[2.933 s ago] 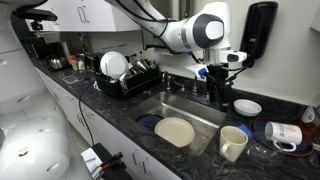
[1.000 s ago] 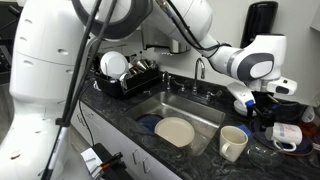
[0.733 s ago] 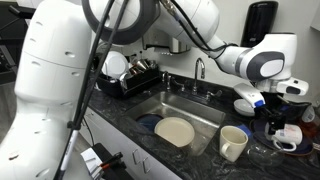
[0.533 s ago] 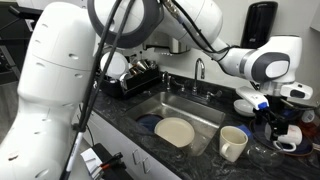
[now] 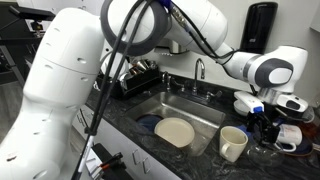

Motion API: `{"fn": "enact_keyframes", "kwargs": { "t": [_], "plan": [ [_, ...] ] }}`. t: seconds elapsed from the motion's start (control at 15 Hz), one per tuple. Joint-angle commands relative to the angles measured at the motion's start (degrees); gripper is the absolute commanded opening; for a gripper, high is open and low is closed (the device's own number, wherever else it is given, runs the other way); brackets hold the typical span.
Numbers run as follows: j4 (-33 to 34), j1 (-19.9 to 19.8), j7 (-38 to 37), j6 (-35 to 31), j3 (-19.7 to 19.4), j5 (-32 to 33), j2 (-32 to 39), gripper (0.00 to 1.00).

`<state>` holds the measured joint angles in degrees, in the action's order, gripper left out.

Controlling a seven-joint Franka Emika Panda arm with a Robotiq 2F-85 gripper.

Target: Move the glass cup to the left of the sink

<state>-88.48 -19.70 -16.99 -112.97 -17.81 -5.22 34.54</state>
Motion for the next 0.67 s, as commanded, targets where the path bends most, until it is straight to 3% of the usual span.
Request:
{"fn": "enact_keyframes", "kwargs": {
  "t": [0.0,0.6],
  "plan": [
    [3.49,-1.21,-1.3,4.21,1.73,-3.13,2.1,0.73],
    [6.01,-1.12,-5.86,5.33,1.34,-4.65,3.73,0.1]
  ]
}}
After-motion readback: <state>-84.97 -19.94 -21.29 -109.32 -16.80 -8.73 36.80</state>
